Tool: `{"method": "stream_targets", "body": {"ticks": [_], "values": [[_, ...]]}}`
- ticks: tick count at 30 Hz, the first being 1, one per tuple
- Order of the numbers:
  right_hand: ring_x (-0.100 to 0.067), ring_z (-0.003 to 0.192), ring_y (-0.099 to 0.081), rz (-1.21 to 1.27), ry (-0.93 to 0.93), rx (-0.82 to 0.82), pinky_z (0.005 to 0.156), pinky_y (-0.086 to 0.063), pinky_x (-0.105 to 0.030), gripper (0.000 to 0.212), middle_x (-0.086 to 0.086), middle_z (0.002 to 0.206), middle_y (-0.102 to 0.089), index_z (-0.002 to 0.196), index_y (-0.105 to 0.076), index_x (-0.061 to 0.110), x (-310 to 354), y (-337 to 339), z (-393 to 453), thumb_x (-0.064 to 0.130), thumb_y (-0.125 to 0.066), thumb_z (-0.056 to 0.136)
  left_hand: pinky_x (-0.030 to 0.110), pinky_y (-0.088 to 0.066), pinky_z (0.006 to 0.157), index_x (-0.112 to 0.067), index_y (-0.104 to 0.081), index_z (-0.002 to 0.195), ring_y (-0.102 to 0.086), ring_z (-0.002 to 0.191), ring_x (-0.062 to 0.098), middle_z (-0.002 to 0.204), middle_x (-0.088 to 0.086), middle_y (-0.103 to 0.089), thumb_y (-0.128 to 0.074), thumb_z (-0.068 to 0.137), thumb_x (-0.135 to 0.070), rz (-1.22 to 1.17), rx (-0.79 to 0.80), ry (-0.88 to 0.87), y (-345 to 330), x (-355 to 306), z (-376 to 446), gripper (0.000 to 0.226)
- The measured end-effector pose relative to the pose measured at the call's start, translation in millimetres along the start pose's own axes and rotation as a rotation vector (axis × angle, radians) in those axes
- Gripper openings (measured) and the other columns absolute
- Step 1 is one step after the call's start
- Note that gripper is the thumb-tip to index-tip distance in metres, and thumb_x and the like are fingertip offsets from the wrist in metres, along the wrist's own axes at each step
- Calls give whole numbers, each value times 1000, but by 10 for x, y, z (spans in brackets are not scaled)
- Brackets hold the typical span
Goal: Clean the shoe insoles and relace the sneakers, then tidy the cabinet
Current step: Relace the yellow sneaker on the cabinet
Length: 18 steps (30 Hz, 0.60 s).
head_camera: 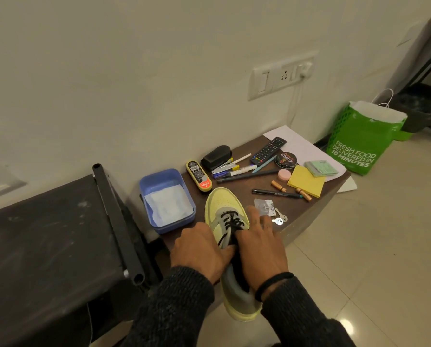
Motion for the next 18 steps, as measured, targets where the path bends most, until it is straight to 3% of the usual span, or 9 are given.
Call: {"method": "stream_targets", "body": {"ticks": [2, 5, 7, 10, 14, 18], "values": [[-31, 139, -25, 6, 28, -6, 108, -39, -47, 21, -4, 157, -13, 114, -67, 31, 3, 33, -21, 39, -61, 95, 37, -61, 71, -20, -68, 76, -70, 70, 18, 69, 2, -70, -53, 43, -88, -72, 26, -7, 1, 20, -1, 77], [-26, 133, -33, 20, 88, -71, 101, -47, -41, 15, -2, 155, -19, 107, -65, 32, 2, 93, -94, 36, -64, 92, 39, -60, 73, -15, -69, 69, -70, 67, 17, 62, 3, -70, -71, 63, -78, -190, 58, -9, 23, 52, 16, 64], [-22, 128, -38, 30, 122, -113, 91, -53, -36, 17, 1, 151, -24, 105, -64, 35, -15, 103, -140, 34, -69, 88, 39, -60, 75, -13, -70, 72, -71, 68, 17, 63, 3, -71, -76, 73, -67, -226, 77, -9, 28, 62, 25, 54], [-16, 118, -41, 37, 133, -146, 77, -56, -30, 23, 4, 139, -32, 103, -64, 36, -20, 95, -155, 36, -74, 83, 34, -59, 74, -14, -71, 80, -70, 73, 17, 72, 4, -72, -73, 77, -65, -224, 108, -1, 24, 71, 34, 51], [-13, 100, -36, 45, 128, -237, 65, -54, -27, 28, 2, 117, -38, 98, -60, 30, 26, 141, -152, 34, -78, 78, 38, -60, 77, -19, -73, 87, -70, 77, 19, 79, 2, -72, -64, 77, -76, -221, 163, 12, -37, 99, 62, 58], [-13, 89, -40, 84, 148, -277, 55, -53, -29, 40, 3, 107, -36, 103, -53, 27, 27, 176, -153, 29, -82, 75, 41, -56, 85, -13, -68, 87, -69, 84, 23, 88, 8, -72, -29, 89, -82, -223, 141, 21, 18, 72, 38, 79]]}}
Point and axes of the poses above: each hand's wrist, its own z-axis towards the middle knuckle, its own y-axis out of the back of the hand, x = y × z, the point moved 6 cm from there along z, towards the middle knuckle
